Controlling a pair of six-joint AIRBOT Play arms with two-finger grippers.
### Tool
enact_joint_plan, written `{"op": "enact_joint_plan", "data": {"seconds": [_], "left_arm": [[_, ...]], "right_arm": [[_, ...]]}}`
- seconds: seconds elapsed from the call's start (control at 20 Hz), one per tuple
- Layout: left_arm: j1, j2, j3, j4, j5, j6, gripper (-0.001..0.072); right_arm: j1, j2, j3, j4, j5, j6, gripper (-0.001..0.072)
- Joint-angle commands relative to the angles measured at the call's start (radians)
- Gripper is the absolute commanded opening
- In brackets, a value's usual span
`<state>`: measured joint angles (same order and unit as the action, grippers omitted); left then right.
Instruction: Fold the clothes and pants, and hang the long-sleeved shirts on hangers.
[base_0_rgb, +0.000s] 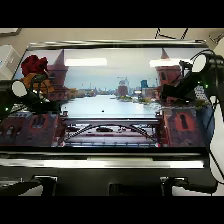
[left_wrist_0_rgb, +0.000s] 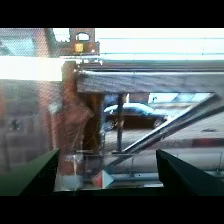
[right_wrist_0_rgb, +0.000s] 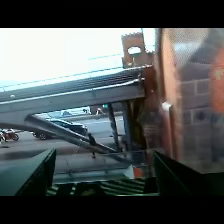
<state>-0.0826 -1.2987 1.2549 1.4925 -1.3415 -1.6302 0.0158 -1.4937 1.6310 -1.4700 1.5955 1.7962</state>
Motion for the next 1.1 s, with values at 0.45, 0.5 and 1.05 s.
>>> {"op": "enact_joint_plan", "data": {"seconds": [0.45,0.5,1.05], "left_arm": [[0.000,0.001,0.000,0.000,0.000,0.000,0.0713],[0.000,0.001,0.000,0.000,0.000,0.000,0.0713],[0.000,-0.007,-0.001,-0.051,0.269,-0.058,0.0713]], "right_arm": [[0.001,0.000,0.000,0.002,0.000,-0.001,0.0687],[0.001,0.000,0.000,0.002,0.000,-0.001,0.0687],[0.001,0.000,0.000,0.002,-0.206,-0.001,0.0685]]}}
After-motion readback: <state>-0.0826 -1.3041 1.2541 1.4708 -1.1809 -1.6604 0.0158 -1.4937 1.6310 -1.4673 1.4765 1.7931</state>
